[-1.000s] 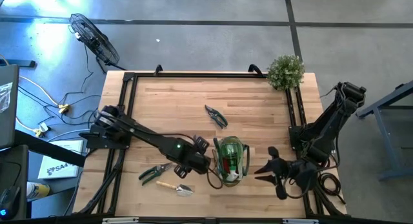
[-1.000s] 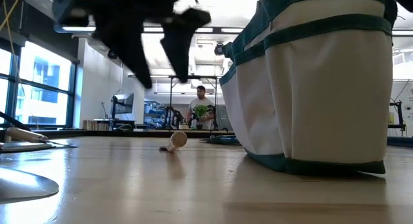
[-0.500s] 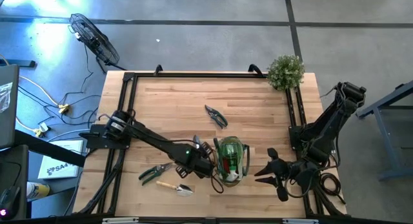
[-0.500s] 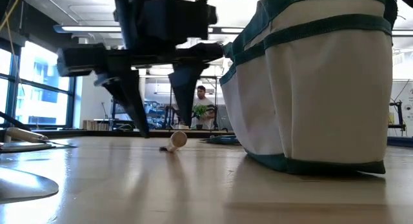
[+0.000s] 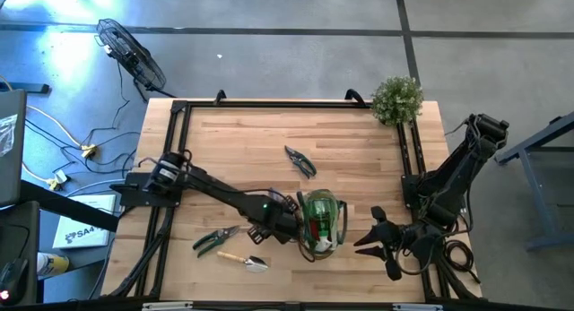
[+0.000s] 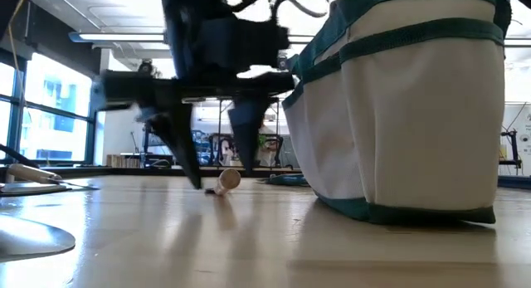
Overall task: Pick & Place Garden tools in Gardening bag
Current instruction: Put the top right brown trowel into the gardening bag
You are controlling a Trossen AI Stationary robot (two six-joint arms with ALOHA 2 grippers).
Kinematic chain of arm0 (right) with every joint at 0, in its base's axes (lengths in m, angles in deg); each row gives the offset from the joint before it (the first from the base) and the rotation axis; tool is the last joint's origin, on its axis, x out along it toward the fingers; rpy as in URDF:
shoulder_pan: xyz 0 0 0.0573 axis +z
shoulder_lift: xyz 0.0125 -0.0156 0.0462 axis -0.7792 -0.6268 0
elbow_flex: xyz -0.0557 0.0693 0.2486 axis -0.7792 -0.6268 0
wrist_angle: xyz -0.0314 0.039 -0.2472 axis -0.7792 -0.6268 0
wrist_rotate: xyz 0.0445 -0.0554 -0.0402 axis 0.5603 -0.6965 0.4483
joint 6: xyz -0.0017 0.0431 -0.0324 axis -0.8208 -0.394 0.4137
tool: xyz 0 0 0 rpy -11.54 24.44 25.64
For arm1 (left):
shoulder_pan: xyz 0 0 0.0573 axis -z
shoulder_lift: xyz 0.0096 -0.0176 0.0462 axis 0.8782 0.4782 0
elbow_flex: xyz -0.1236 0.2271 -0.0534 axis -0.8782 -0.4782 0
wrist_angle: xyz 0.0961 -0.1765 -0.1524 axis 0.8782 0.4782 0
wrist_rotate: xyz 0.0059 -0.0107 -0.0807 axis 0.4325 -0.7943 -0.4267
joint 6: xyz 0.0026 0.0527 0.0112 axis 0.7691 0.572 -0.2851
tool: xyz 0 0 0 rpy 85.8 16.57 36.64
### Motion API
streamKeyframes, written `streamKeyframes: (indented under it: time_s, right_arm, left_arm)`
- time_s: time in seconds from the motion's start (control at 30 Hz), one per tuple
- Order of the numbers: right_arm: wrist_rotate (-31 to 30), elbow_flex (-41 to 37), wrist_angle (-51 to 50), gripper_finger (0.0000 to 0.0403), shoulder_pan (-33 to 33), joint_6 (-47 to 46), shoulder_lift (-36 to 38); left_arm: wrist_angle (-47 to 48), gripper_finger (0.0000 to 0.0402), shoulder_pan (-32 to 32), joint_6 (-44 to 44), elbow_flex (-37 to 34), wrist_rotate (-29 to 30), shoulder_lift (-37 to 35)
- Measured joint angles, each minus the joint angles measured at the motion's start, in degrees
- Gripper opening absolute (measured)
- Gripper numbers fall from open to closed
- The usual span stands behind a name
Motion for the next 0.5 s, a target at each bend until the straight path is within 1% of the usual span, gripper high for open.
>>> streamKeyframes:
  time_s: [0.2,0.5]
  right_arm:
    - [0.00,0.00,0.04,0.0073,0.00,-0.02,0.00]
    - [0.00,0.00,0.02,0.0073,0.00,-0.02,0.00]
  left_arm:
    - [-1.87,0.0255,0.02,1.18,0.07,-1.45,1.14]
    - [-1.14,0.0254,-1.19,2.26,-0.04,-4.29,1.12]
